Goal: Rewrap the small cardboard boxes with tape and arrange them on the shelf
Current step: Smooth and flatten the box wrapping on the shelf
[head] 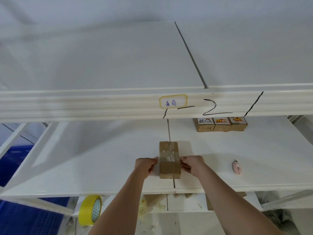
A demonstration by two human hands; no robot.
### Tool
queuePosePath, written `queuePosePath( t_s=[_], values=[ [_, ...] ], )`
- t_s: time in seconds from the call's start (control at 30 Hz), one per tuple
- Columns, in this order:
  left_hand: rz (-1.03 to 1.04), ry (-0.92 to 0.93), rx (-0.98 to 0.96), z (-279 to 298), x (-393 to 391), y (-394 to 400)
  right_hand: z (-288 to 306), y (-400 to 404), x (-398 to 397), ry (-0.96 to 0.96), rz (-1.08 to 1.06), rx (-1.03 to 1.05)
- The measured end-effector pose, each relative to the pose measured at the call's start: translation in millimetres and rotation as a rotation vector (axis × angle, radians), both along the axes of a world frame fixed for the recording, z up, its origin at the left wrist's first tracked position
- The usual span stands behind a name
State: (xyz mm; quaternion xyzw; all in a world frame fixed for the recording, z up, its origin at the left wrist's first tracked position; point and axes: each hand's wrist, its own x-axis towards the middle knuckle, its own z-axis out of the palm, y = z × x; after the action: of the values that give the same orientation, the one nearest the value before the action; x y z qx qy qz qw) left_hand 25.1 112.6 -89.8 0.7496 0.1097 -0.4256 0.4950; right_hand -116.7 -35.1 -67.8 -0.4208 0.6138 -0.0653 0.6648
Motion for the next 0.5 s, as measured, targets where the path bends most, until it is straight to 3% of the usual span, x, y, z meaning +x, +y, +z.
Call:
queuePosePath(
  t_s=[0.5],
  values=[
    [0.011, 0.096, -0.051, -21, 8, 0, 7, -7, 0, -0.030, 0.106, 0.213]
  ],
)
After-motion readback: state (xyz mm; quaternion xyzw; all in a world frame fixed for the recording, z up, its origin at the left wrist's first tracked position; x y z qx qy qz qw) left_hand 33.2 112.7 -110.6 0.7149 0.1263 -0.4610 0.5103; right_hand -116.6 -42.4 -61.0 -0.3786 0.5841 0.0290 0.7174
